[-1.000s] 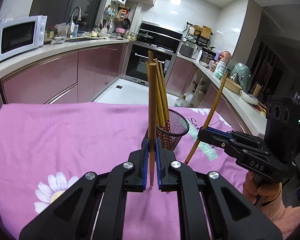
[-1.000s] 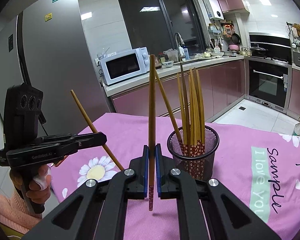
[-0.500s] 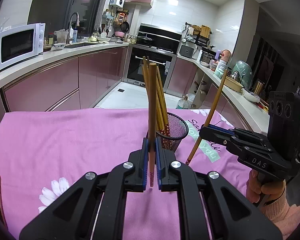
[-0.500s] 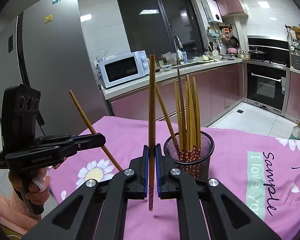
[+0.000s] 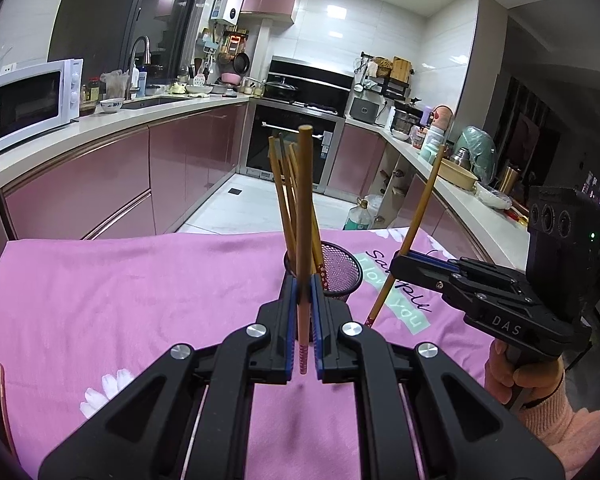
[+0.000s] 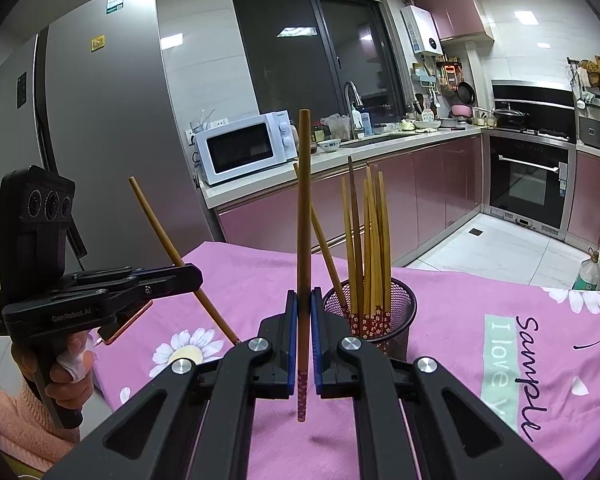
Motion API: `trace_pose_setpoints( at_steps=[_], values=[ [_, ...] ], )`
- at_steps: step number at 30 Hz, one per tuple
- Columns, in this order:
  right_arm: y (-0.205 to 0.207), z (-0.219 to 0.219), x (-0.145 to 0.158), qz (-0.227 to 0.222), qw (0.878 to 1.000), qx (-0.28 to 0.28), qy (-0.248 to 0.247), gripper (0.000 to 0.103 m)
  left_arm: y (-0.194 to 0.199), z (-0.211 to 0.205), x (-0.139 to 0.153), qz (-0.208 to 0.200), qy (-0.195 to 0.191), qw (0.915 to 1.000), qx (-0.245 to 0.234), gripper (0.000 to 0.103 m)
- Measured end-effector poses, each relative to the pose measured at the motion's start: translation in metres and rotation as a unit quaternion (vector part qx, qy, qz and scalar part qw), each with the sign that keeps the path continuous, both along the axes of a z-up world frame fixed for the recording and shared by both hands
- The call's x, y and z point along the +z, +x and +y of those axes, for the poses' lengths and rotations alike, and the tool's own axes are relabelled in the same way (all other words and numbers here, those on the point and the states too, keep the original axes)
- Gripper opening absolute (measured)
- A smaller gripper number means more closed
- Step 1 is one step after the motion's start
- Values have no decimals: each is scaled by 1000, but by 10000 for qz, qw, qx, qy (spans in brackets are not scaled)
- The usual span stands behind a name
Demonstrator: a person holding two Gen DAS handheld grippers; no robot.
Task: Organize utensils
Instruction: 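Carry both upright chopsticks over the black mesh cup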
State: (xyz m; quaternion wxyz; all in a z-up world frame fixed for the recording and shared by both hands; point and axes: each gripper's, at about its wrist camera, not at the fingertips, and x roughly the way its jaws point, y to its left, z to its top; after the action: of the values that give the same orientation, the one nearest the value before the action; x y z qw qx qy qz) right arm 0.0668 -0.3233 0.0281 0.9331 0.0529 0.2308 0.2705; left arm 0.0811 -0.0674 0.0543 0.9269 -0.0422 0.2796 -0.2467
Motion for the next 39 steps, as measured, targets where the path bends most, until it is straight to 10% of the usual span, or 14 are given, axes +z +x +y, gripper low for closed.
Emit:
trace_pose_setpoints(
  at_steps=[39],
  values=[
    [1, -13, 15, -301, 9995, -11, -8, 5, 5, -11, 31, -304, 12, 9995, -87, 7]
  ],
)
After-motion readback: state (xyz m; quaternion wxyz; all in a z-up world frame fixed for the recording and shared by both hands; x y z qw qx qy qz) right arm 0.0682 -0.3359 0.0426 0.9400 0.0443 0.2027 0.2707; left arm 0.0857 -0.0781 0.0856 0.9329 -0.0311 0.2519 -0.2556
